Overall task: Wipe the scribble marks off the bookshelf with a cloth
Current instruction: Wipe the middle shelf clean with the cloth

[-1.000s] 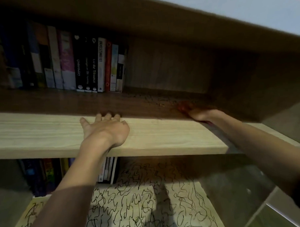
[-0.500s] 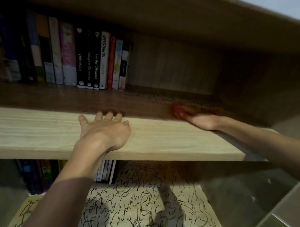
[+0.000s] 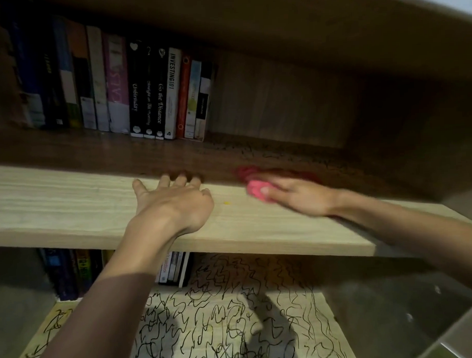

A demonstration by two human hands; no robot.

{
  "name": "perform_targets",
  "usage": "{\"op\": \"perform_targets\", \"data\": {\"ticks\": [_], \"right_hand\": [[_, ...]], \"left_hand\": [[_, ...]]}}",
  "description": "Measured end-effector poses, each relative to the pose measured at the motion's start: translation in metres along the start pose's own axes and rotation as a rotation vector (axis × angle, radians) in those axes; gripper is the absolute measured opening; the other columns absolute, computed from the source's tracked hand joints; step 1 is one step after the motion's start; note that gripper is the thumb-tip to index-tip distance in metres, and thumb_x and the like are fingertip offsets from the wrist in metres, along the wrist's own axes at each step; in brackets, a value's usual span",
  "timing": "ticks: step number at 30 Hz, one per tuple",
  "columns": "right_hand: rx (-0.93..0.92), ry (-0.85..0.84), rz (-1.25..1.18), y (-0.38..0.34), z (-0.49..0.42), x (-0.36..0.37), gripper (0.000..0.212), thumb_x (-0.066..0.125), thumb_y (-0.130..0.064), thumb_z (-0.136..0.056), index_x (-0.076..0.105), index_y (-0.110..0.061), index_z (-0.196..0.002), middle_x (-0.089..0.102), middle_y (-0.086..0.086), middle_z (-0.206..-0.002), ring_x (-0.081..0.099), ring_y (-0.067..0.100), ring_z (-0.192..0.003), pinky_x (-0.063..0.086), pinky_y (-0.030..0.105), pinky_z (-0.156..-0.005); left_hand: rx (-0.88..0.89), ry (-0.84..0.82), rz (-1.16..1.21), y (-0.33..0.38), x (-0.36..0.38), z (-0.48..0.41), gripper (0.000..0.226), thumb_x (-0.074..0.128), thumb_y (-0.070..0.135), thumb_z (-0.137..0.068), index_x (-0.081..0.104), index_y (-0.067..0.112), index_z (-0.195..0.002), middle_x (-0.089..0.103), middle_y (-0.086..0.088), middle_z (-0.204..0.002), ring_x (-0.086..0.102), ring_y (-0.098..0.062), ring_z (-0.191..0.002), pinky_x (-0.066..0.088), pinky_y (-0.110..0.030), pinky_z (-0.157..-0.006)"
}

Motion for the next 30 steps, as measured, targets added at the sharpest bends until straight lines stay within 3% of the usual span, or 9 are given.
{"op": "perform_targets", "data": {"ticks": [6, 8, 11, 14, 16, 18, 20, 24, 30], "right_hand": [[0.415, 0.281, 0.133, 0.05, -0.082, -0.022, 0.058, 0.018, -0.061, -0.097, 0.021, -0.036, -0.149, 0.017, 0.004, -0.159, 0.019, 0.029, -0.144, 0.012, 0.051, -0.116], [0.345, 0.248, 0.136, 0.016, -0.097, -0.01, 0.056, 0.019, -0.057, -0.099, 0.018, -0.034, -0.15, 0.013, 0.002, -0.16, 0.013, 0.029, -0.146, 0.009, 0.052, -0.117], [0.054, 0.136, 0.067, -0.058, -0.085, 0.016, 0.056, 0.023, -0.055, -0.098, 0.022, -0.034, -0.15, 0.02, 0.001, -0.159, 0.02, 0.025, -0.144, 0.016, 0.05, -0.117], [-0.144, 0.11, 0.195, -0.097, -0.027, 0.032, 0.053, 0.026, -0.05, -0.101, 0.019, -0.032, -0.151, 0.018, -0.004, -0.159, 0.019, 0.02, -0.144, 0.014, 0.044, -0.116], [-0.29, 0.08, 0.177, -0.094, 0.021, 0.035, 0.049, 0.028, -0.045, -0.102, 0.022, -0.034, -0.149, 0.018, -0.008, -0.158, 0.014, 0.013, -0.144, 0.009, 0.04, -0.113], [-0.284, 0.038, 0.094, -0.069, 0.045, 0.024, 0.048, 0.03, -0.049, -0.099, 0.026, -0.039, -0.146, 0.023, -0.009, -0.156, 0.018, 0.012, -0.142, 0.009, 0.039, -0.113], [-0.066, 0.053, 0.006, -0.033, 0.038, 0.009, 0.051, 0.028, -0.055, -0.096, 0.026, -0.043, -0.145, 0.029, -0.006, -0.154, 0.027, 0.017, -0.139, 0.017, 0.043, -0.115], [0.29, 0.195, 0.068, -0.011, 0.005, 0.0, 0.053, 0.025, -0.055, -0.1, 0.019, -0.038, -0.149, 0.026, 0.001, -0.157, 0.029, 0.028, -0.141, 0.019, 0.041, -0.115], [-0.014, 0.136, 0.142, -0.051, 0.069, 0.025, 0.05, 0.027, -0.052, -0.099, 0.019, -0.043, -0.148, 0.021, -0.011, -0.156, 0.018, 0.014, -0.142, 0.011, 0.045, -0.116]], "left_hand": [[-0.003, 0.009, 0.065, 0.003, -0.003, -0.003, 0.054, 0.019, 0.024, -0.1, 0.013, 0.023, -0.154, 0.003, 0.001, -0.162, -0.001, -0.024, -0.148, -0.008, -0.059, -0.114], [-0.007, 0.051, 0.128, 0.005, -0.006, -0.002, 0.052, 0.024, 0.02, -0.098, 0.028, 0.017, -0.149, 0.019, -0.003, -0.159, 0.012, -0.026, -0.147, -0.005, -0.058, -0.115], [-0.056, 0.223, 0.349, 0.002, -0.014, 0.002, 0.039, 0.028, 0.018, -0.099, 0.05, 0.007, -0.129, 0.045, -0.013, -0.142, 0.037, -0.03, -0.133, 0.009, -0.055, -0.116], [-0.13, 0.41, 0.59, -0.009, -0.021, 0.008, 0.031, 0.034, 0.014, -0.098, 0.054, -0.002, -0.114, 0.051, -0.025, -0.129, 0.046, -0.038, -0.121, 0.031, -0.046, -0.106], [-0.101, 0.411, 0.587, -0.011, -0.02, 0.011, 0.03, 0.034, 0.013, -0.099, 0.053, -0.003, -0.115, 0.051, -0.027, -0.129, 0.046, -0.039, -0.12, 0.035, -0.043, -0.101], [-0.025, 0.334, 0.474, -0.007, -0.017, 0.011, 0.036, 0.033, 0.017, -0.101, 0.049, 0.001, -0.129, 0.045, -0.021, -0.14, 0.041, -0.034, -0.129, 0.03, -0.043, -0.108], [0.05, 0.23, 0.313, 0.0, -0.011, 0.012, 0.047, 0.03, 0.026, -0.103, 0.032, 0.008, -0.146, 0.03, -0.011, -0.154, 0.028, -0.026, -0.141, 0.018, -0.043, -0.117], [0.122, 0.114, 0.087, 0.007, -0.004, 0.01, 0.052, 0.021, 0.035, -0.105, 0.015, 0.015, -0.153, 0.012, -0.003, -0.161, 0.011, -0.02, -0.147, 0.003, -0.043, -0.119], [0.162, 0.072, 0.039, 0.006, 0.001, 0.008, 0.052, 0.015, 0.039, -0.105, 0.014, 0.019, -0.153, 0.01, 0.001, -0.161, 0.007, -0.017, -0.148, -0.001, -0.04, -0.118]]}}
Point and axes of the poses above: each hand's wrist, its own z-axis away from the middle knuckle, its own x-axis out of the palm, y = z × x, the point moved 3 cm from there along -z, towards the middle knuckle
